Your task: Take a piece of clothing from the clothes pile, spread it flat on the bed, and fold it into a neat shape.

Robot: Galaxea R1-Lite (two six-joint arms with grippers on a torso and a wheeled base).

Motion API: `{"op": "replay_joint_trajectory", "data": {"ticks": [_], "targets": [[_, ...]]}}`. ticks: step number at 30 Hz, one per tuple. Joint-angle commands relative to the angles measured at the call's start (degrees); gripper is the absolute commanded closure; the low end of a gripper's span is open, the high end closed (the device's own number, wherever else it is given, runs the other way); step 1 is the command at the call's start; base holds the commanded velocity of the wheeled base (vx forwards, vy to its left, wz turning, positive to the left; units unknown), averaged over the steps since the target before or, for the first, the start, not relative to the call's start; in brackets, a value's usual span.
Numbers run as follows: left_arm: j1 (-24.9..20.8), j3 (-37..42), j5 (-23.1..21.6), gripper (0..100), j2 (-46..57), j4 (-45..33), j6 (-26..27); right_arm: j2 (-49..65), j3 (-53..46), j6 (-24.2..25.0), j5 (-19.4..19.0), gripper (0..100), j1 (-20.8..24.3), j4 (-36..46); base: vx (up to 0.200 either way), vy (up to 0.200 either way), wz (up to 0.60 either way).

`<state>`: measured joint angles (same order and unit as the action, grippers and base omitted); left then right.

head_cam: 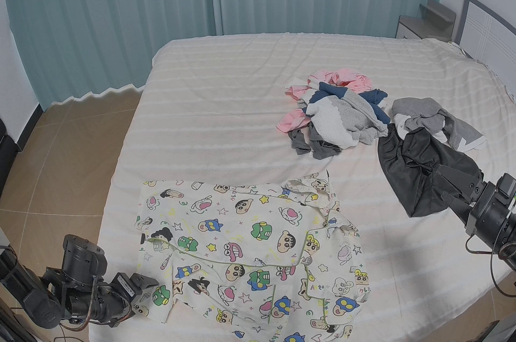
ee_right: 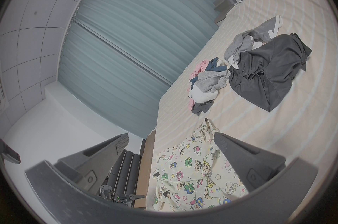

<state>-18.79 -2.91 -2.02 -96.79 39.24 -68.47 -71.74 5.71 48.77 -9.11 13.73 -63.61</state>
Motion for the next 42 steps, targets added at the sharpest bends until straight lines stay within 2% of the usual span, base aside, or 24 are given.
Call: {"op": "replay_joint_trajectory", "data": {"ticks": [1, 9, 13, 19, 25, 28, 30, 32, 36, 42], "targets": [[-0.46, 0.28, -0.09, 0, -0.77, -0.04, -0.7, -0.07, 0.01, 0.0, -0.03, 0, 0.07, -0.02, -0.2, 0.0, 0.0], [-0.99, 0.19, -0.7, 0, -0.68, -0.04, -2.54, 0.55, 0.01, -0.08, -0.03, 0, 0.16, -0.11, -0.2, 0.0, 0.0], [-0.99, -0.78, -0.79, 0, -0.77, 0.22, -3.42, 0.9, 0.01, -0.08, -0.03, 0, 0.16, -0.02, 0.0, 0.0, 0.0], [-0.99, -5.96, -0.61, 0, -1.2, 0.22, -10.54, 1.6, 0.1, -0.17, -0.03, 0, 0.6, -0.11, 0.0, 0.0, 0.0], [-0.99, -8.95, -0.26, 0, -4.02, 0.22, -14.32, 3.1, 0.18, -0.26, -0.03, 0, 0.69, -0.02, 0.0, 0.0, 0.0], [-0.99, -9.22, 0.79, 0, -5.86, 0.84, -14.23, 3.63, 0.36, -0.26, -0.47, 0, 0.69, -0.02, 0.0, 0.0, 0.0], [-0.99, -9.74, 5.28, 0, -10.08, 5.23, -14.23, 4.07, 0.45, -0.26, -0.83, 0, 0.69, -0.02, 0.0, 0.0, 0.0], [-1.17, -9.65, 7.12, 0, -13.33, 8.57, -14.14, 4.15, 0.45, -0.17, -0.83, 0, 0.69, -0.02, 0.0, 0.0, 0.0], [-2.4, -9.3, 9.58, 0, -17.64, 14.02, -14.23, 4.24, 0.45, -0.17, -0.83, 0, 0.6, -0.02, 0.0, 0.0, 0.0], [-3.01, -9.04, 10.37, 0, -18.26, 14.55, -14.14, 4.07, 0.45, -0.17, -0.83, 0, 0.6, -0.02, 0.0, 0.0, 0.0]]}}
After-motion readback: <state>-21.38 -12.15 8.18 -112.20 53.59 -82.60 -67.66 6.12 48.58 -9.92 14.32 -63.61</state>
